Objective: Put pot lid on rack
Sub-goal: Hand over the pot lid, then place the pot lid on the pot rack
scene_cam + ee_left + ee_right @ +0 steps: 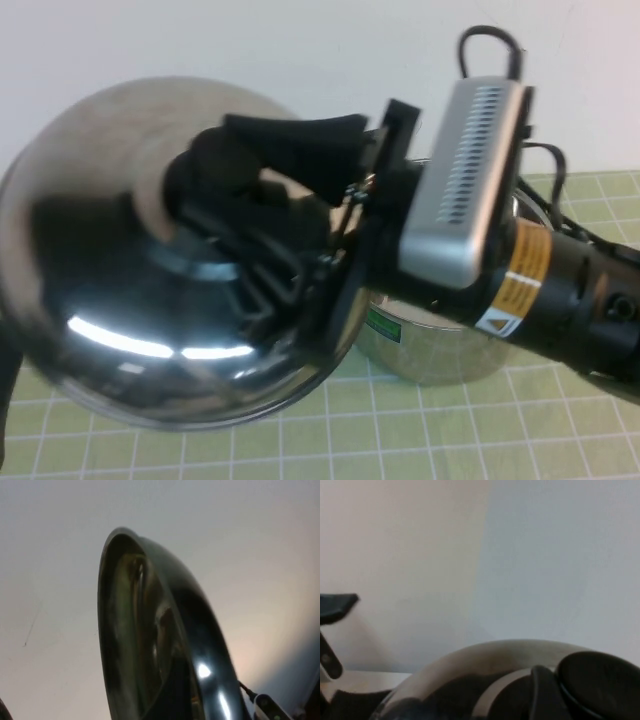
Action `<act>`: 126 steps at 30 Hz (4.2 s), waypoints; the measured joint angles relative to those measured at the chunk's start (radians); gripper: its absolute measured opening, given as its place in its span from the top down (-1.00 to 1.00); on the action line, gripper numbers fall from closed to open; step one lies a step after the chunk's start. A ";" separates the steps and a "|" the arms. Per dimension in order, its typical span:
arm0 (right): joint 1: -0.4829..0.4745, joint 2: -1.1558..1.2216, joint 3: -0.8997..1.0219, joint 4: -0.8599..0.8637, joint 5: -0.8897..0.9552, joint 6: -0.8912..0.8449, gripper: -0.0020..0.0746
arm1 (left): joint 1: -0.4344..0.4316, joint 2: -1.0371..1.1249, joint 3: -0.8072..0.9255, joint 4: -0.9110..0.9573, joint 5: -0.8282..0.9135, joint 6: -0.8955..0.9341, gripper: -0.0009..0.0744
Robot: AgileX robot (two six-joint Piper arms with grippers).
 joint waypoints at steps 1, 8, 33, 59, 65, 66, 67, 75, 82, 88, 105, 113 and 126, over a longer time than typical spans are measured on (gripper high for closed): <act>0.018 0.000 -0.012 -0.003 0.022 0.000 0.02 | 0.000 0.000 0.000 0.007 0.000 -0.008 -0.68; 0.088 0.000 -0.048 -0.005 0.073 0.007 0.02 | 0.000 0.000 0.000 0.043 -0.029 -0.054 -0.68; 0.094 0.037 -0.064 -0.096 0.046 0.146 0.02 | 0.000 0.000 0.000 0.134 -0.115 -0.107 0.63; 0.094 -0.215 -0.124 -0.156 0.241 0.017 0.55 | 0.000 0.318 -0.445 0.998 -0.118 -0.261 0.82; 0.094 -0.422 -0.106 -0.398 0.717 0.184 0.92 | 0.002 0.569 -0.641 1.047 -0.042 -0.105 0.82; 0.094 -0.451 -0.093 -0.444 0.772 0.218 0.93 | 0.003 0.614 -0.667 1.047 -0.038 -0.073 0.82; 0.094 -0.478 -0.079 -0.483 0.816 0.247 0.93 | 0.009 0.659 -0.688 1.047 -0.037 -0.047 0.82; 0.094 -0.643 0.060 -0.570 0.984 0.314 0.95 | 0.105 0.944 -0.848 1.051 -0.134 0.130 0.82; 0.094 -0.702 0.145 -0.573 1.032 0.316 0.95 | 0.227 1.059 -0.901 1.051 -0.225 0.188 0.82; 0.094 -0.700 0.159 -0.573 1.038 0.316 0.95 | 0.239 1.166 -0.901 1.053 -0.388 0.374 0.82; 0.094 -0.700 0.159 -0.573 1.038 0.320 0.95 | 0.239 1.286 -0.901 1.053 -0.320 0.490 0.82; 0.094 -0.700 0.159 -0.573 1.038 0.320 0.95 | 0.239 1.337 -0.901 1.053 -0.314 0.521 0.82; 0.094 -0.700 0.159 -0.573 1.038 0.320 0.95 | 0.239 1.408 -0.893 1.053 -0.286 0.585 0.82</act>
